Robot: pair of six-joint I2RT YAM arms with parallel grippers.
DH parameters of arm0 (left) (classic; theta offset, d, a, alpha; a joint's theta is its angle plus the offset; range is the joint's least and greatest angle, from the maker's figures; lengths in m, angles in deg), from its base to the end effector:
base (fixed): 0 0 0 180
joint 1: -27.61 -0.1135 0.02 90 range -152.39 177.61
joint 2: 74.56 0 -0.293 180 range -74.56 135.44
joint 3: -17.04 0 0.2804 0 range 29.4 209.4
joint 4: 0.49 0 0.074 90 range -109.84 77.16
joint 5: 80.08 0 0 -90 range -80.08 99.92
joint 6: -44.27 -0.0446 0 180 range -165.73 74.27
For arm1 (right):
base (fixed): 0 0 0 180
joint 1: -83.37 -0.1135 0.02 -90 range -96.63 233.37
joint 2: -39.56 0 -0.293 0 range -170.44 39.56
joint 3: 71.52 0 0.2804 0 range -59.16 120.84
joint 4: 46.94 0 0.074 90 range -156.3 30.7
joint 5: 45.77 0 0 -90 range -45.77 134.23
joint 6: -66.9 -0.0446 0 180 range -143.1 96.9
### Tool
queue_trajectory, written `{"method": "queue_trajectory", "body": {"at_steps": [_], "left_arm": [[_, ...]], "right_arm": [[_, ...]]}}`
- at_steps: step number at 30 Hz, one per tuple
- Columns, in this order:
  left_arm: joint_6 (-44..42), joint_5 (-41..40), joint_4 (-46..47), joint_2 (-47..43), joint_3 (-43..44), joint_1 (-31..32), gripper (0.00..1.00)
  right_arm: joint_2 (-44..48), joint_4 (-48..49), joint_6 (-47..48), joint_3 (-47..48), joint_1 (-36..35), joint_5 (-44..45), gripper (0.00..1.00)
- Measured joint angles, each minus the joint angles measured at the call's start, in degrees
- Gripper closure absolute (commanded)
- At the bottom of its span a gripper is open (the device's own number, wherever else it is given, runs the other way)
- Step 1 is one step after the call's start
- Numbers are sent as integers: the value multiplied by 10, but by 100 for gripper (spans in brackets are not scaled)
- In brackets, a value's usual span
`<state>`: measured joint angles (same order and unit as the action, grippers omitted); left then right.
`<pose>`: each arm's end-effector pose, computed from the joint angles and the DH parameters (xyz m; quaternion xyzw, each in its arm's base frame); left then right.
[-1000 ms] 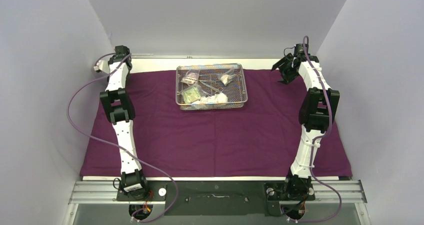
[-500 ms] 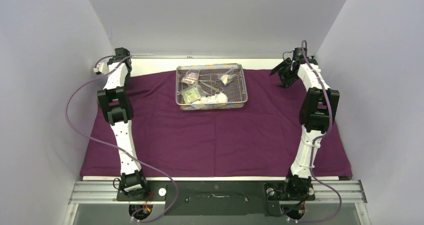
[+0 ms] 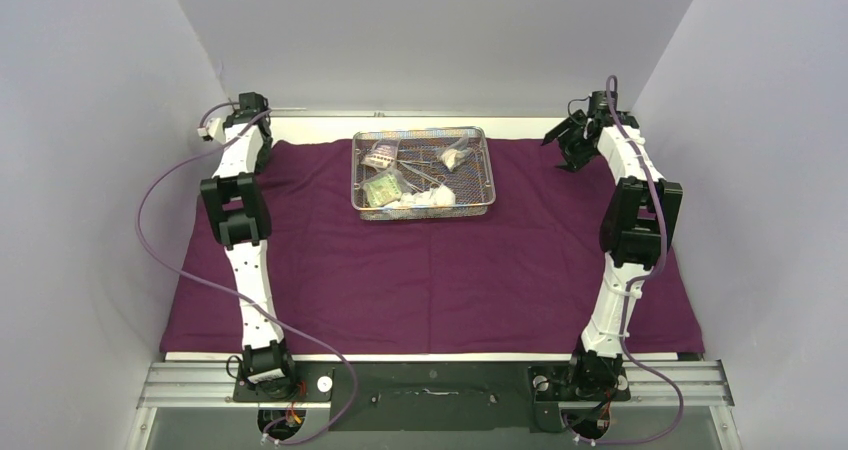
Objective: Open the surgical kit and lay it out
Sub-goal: Smooth out the surgical kit at the center of the board.
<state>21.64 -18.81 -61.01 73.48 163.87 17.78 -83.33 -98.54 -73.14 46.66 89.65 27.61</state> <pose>0.5900 0.1240 0.1631 -0.6334 0.6964 0.0970 0.3232 0.5216 -0.0446 0.2394 0.4100 0.8547 0.2352 0.2145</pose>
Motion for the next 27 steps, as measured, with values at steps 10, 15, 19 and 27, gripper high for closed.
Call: {"method": "queue_trajectory", "body": {"at_steps": [10, 15, 19, 27], "left_arm": [[26, -62, -89, -6, -5, 43, 45], [74, -92, -162, -10, -10, 75, 41], [94, -107, -182, -23, -33, 101, 38], [82, -109, -169, -56, -90, 144, 30]], "right_arm": [[0, 14, -2, -14, 0, -5, 39], [1, 15, -2, -30, 0, -9, 39], [9, 15, -2, -45, 0, -9, 39], [36, 24, 0, -67, 0, -14, 39]]}}
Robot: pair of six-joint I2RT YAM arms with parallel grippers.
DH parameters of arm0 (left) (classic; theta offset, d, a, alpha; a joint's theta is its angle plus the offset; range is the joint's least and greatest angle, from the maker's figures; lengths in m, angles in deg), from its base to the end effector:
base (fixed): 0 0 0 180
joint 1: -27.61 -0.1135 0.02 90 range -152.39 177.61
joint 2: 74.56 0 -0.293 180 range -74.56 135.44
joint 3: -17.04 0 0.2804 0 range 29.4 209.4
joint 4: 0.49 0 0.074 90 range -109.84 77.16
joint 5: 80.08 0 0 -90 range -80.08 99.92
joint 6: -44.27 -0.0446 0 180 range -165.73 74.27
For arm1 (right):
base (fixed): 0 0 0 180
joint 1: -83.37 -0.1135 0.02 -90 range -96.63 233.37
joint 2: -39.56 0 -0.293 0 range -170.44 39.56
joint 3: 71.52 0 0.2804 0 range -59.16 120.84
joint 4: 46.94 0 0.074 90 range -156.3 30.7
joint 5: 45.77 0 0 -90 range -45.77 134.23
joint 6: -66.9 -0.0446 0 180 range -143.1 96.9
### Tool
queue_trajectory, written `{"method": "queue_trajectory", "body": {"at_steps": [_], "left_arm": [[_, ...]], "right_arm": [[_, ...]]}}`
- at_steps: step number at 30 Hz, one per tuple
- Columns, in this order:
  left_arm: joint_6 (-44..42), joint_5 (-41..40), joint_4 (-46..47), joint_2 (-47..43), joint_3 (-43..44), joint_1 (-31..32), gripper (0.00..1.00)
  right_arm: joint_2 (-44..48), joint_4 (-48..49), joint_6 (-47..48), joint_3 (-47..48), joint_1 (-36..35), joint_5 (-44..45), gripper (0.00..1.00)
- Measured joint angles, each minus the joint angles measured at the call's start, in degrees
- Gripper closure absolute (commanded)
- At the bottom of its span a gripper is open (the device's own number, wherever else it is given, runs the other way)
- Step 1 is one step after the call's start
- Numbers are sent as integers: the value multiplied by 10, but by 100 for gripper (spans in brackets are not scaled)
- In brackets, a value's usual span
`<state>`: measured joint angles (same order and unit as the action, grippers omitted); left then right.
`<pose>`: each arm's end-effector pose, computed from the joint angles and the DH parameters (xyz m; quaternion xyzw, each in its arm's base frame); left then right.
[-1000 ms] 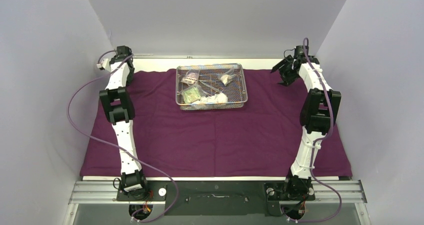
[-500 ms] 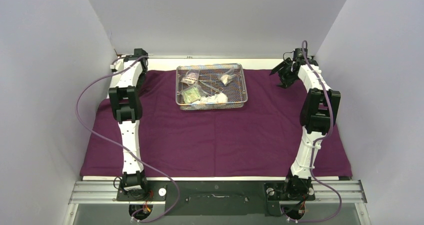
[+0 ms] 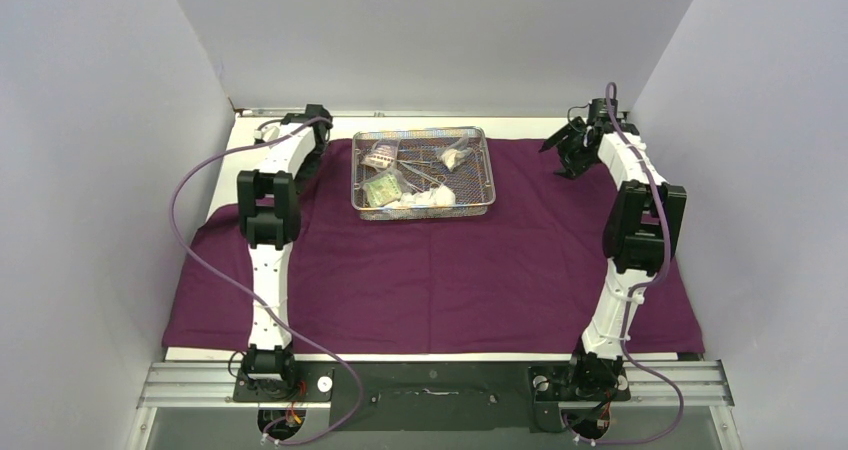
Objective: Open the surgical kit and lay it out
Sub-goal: Smooth out the surgical kit at the center of the board.
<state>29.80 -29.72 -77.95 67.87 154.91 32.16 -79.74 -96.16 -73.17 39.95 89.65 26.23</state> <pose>0.5473 -0.0150 0.1626 -0.5641 0.7504 0.2168 0.2677 0.5030 -0.0415 0.2331 0.4081 0.8559 0.2436 0.2040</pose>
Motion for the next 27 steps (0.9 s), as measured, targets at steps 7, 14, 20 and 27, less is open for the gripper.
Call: {"method": "queue_trajectory", "body": {"at_steps": [7, 14, 20, 27], "left_arm": [[-40, 24, 35, -66, -103, 30, 29], [-99, 122, 106, -170, -264, 29, 30], [-180, 215, 134, -172, -261, -1, 30], [-256, 283, 143, -172, -188, -33, 30]], "right_arm": [[11, 24, -2, -35, 0, -6, 39], [31, 61, -10, -104, 0, -7, 39], [61, 97, -23, -171, 0, -9, 39], [66, 119, -31, -192, 0, -9, 39]]}}
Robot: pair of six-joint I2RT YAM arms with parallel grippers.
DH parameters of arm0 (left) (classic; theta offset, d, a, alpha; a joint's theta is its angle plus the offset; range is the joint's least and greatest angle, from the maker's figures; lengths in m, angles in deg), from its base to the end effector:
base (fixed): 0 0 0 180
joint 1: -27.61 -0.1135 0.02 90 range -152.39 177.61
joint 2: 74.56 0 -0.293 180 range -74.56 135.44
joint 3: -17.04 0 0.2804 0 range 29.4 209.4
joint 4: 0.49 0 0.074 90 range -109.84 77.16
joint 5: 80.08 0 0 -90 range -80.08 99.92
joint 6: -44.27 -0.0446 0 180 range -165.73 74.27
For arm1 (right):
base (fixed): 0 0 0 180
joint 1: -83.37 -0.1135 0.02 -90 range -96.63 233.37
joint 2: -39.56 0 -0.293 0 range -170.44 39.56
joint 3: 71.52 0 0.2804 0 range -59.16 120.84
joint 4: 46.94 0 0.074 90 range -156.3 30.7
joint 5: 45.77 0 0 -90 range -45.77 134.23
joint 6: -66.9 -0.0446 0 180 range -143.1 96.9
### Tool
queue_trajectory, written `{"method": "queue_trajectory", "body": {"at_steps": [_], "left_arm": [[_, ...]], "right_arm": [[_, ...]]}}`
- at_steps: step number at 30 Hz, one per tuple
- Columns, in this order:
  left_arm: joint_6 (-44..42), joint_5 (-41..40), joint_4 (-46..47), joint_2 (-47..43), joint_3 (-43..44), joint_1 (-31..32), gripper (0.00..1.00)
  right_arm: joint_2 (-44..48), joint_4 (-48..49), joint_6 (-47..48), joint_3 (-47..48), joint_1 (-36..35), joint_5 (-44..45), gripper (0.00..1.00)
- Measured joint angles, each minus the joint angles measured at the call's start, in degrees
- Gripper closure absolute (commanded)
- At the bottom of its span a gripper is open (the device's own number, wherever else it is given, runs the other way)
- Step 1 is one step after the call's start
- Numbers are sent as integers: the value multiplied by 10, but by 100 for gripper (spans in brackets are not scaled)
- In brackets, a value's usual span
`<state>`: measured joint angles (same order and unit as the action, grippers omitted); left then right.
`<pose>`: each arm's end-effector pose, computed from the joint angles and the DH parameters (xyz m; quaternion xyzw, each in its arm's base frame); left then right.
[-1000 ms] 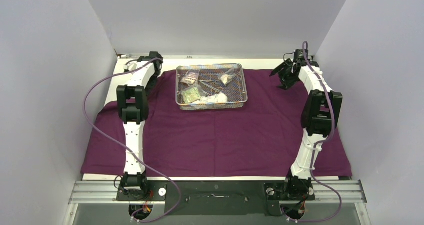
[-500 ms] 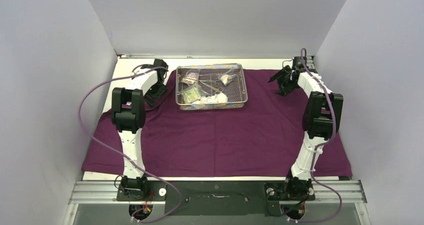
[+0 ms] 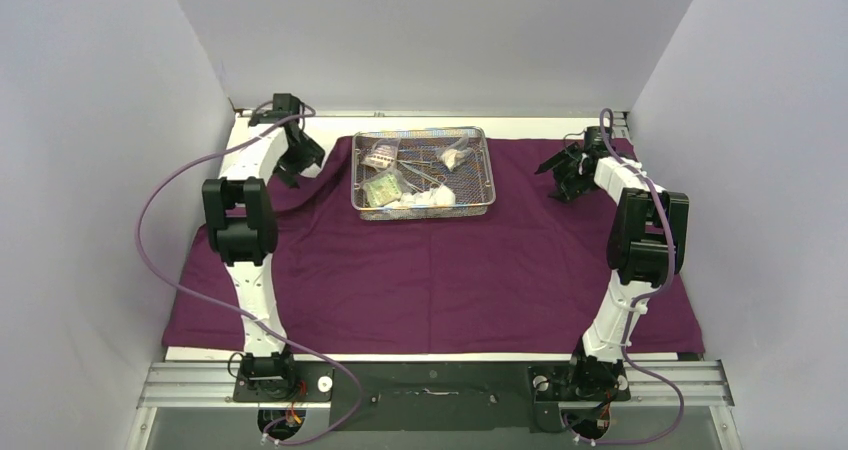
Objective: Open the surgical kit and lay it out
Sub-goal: Smooth out the surgical kit at the center of the board.
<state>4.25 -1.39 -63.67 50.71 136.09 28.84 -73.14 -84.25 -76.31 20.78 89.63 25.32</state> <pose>0.5094 -0.0022 0.2121 -0.4201 0.8846 0.0105 0.2024 0.4568 -0.0356 0.1878 0.4303 0.8454 0.2540 0.1887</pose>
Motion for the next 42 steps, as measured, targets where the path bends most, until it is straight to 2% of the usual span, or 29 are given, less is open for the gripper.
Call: {"method": "queue_trajectory", "body": {"at_steps": [4, 6, 9, 16, 23, 32, 35, 42], "left_arm": [[-15, 13, 1, 4, 54, -24, 32], [-17, 9, 1, 14, 77, -38, 37], [-16, 2, 0, 52, 121, -61, 40], [-15, -19, -18, 168, 200, -104, 40], [-2, -32, -29, 179, 220, -121, 36], [13, -83, -60, 209, 273, -125, 36], [5, -84, -47, 217, 286, -131, 36], [-41, -76, 54, 219, 286, -163, 36]], "right_arm": [[0, 13, -2, -4, 0, 0, 39], [0, 19, -4, -7, 0, 0, 39], [0, 23, -7, -12, 0, 0, 39], [0, 23, -13, -12, 0, 1, 39], [0, 23, -15, -12, 1, 1, 39], [0, 22, -16, -12, 4, 1, 39], [0, 16, -16, -6, 5, 1, 39], [0, -5, -10, 42, 7, 4, 39]]}}
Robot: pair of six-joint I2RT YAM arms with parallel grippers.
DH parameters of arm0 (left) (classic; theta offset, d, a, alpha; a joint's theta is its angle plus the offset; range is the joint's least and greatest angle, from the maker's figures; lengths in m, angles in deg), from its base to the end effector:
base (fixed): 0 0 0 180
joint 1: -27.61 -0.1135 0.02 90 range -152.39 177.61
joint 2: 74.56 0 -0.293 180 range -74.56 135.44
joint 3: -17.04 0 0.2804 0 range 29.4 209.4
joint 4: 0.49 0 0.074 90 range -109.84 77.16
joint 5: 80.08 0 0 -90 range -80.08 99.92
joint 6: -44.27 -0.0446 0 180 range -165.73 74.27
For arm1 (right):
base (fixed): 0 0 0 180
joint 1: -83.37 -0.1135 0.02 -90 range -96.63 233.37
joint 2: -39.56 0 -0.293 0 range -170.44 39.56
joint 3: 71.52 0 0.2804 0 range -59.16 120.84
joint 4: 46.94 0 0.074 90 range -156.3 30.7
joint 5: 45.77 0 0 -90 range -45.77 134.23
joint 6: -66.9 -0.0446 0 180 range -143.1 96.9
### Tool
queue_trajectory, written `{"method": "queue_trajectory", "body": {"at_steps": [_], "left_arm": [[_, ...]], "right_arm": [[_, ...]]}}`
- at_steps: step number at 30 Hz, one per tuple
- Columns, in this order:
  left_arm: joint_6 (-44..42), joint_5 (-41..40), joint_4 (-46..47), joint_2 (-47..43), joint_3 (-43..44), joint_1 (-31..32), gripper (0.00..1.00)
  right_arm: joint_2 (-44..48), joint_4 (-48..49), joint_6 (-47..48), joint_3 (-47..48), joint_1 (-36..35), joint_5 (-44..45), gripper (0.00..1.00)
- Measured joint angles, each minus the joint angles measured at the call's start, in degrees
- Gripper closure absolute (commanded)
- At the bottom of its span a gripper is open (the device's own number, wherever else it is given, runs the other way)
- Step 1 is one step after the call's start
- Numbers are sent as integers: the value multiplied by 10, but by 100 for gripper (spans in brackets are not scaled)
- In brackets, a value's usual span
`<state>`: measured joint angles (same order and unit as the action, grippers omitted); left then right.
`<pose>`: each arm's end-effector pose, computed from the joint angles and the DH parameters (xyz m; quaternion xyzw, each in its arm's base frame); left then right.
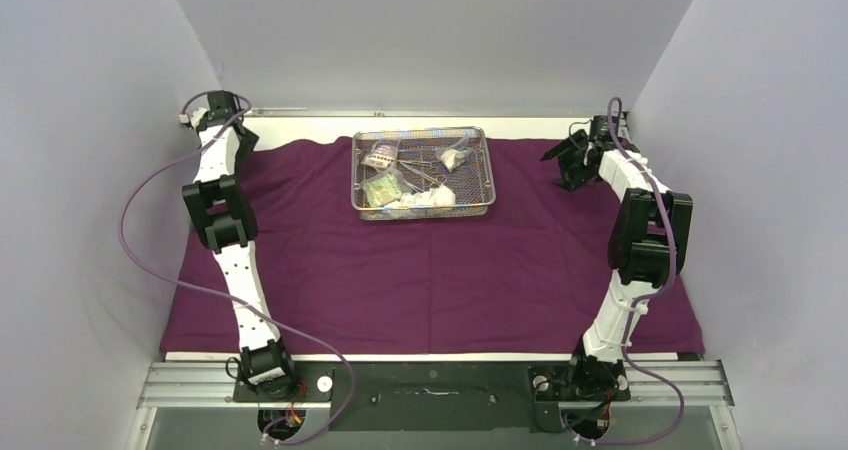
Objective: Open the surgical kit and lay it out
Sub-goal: Smooth out the surgical kit at the center of the board.
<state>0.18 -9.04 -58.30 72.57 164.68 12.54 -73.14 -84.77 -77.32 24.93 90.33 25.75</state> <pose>0.5845 0.1724 0.1773 -0.5202 0.7921 0.0785 0.3097 0.4687 -0.0430 0.2112 0.4352 0.8335 0.2619 0.2176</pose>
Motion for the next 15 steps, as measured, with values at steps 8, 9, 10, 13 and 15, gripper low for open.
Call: {"method": "queue_trajectory", "body": {"at_steps": [8, 9, 10, 13, 15], "left_arm": [[-66, 59, 76, -41, -38, -2, 35], [-69, 65, 73, -52, -42, 0, 36], [-70, 69, 71, -61, -42, 2, 36], [-60, 67, 60, -88, -46, 8, 38], [-50, 53, 49, -101, -54, 13, 40]], "right_arm": [[0, -7, 2, 7, 2, 0, 39], [0, -7, 2, 7, 2, 0, 39], [0, -7, 2, 6, 2, 0, 39], [0, -7, 2, 3, 2, 0, 39], [0, -7, 2, 3, 2, -1, 39]]}}
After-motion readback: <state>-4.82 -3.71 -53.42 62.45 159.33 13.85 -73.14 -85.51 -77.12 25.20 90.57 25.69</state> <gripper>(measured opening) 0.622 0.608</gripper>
